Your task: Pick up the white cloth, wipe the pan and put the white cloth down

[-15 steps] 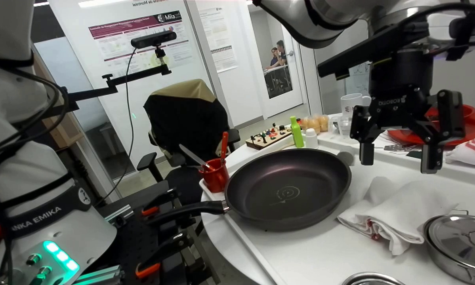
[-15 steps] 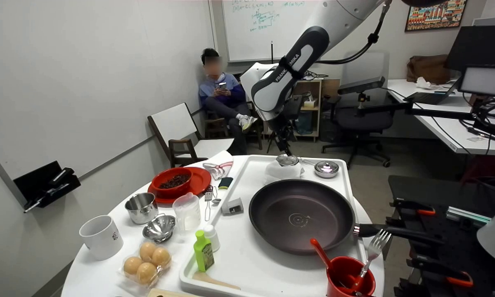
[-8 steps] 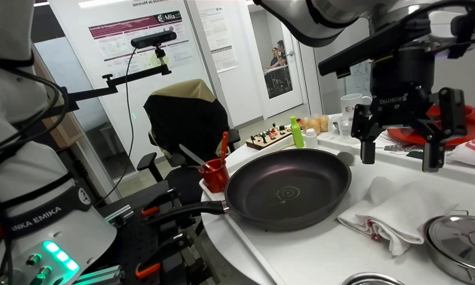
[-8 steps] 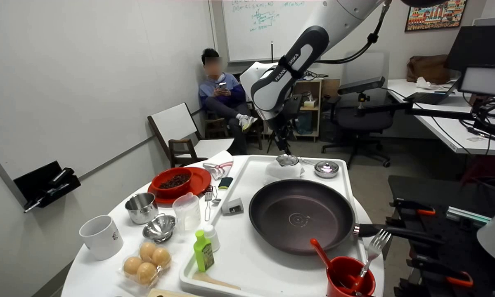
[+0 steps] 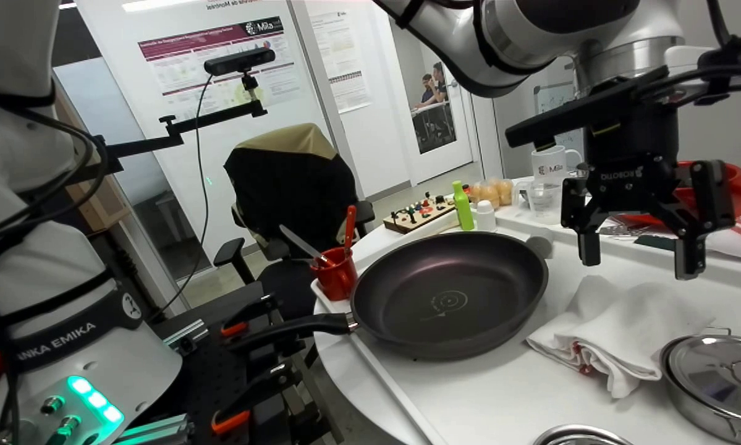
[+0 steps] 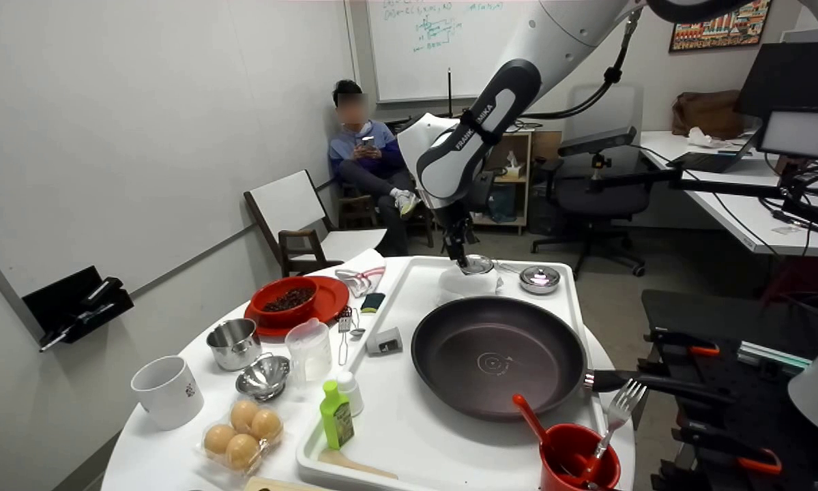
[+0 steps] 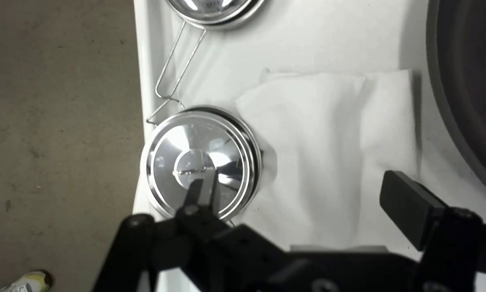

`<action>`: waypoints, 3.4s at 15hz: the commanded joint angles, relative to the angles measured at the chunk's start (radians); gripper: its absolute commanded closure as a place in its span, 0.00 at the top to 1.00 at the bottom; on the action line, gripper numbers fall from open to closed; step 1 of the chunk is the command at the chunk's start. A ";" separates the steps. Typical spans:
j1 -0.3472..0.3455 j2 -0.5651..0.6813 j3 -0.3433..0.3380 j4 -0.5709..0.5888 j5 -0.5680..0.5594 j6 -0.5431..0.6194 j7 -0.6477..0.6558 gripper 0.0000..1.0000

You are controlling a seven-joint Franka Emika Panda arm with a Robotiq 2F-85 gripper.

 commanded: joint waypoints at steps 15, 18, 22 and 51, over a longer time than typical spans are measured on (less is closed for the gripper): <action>-0.002 0.130 0.020 0.031 0.006 0.086 -0.029 1.00; -0.001 0.141 0.019 0.037 0.005 0.087 -0.029 1.00; -0.003 0.144 0.020 0.044 0.010 0.082 -0.028 0.75; -0.065 -0.314 0.159 -0.272 0.174 0.114 -0.346 0.09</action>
